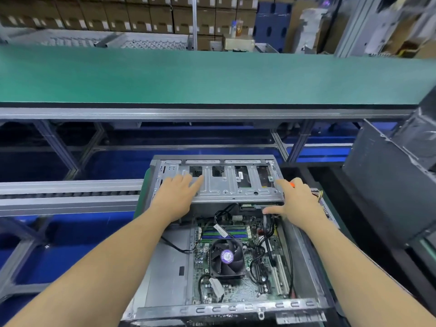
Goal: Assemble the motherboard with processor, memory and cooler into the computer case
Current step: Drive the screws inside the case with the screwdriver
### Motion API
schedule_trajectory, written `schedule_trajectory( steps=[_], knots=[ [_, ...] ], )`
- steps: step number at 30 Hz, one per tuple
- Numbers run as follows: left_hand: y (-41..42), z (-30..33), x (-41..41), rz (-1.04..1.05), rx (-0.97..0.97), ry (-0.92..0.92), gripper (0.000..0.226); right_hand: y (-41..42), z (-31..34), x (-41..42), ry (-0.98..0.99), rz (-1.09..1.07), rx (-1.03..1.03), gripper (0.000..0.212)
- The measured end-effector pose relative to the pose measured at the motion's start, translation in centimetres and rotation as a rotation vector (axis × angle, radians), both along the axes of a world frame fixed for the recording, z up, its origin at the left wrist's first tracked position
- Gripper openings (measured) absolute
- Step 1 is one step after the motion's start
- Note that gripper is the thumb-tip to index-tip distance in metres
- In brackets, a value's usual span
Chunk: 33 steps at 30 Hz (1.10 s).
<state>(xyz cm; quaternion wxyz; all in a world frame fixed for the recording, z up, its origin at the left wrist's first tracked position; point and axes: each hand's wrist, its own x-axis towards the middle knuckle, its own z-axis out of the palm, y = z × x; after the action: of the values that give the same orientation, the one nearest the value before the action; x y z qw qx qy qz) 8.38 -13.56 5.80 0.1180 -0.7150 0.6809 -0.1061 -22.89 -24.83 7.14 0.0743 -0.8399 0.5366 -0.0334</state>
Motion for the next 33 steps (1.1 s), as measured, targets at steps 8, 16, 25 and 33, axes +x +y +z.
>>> schedule_trajectory(
  steps=[8, 16, 25, 33],
  knots=[
    [1.2, -0.4, -1.5, 0.063, 0.009, -0.048, 0.074, -2.7, -0.3, 0.8, -0.104, 0.077, 0.017, 0.069],
    [2.8, 1.6, -6.0, 0.214, 0.156, -0.148, 0.021, -7.6, 0.8, 4.7, 0.069, 0.234, 0.029, 0.075],
    [-3.0, 3.6, -4.4, -0.058, 0.039, 0.177, 0.127, -3.8, 1.0, 2.3, 0.134, 0.196, -0.286, 0.1],
    [-4.8, 0.7, -7.7, -0.113, -0.013, 0.303, 0.072, 2.3, 1.2, -3.1, 0.142, 0.182, -0.373, 0.061]
  ],
)
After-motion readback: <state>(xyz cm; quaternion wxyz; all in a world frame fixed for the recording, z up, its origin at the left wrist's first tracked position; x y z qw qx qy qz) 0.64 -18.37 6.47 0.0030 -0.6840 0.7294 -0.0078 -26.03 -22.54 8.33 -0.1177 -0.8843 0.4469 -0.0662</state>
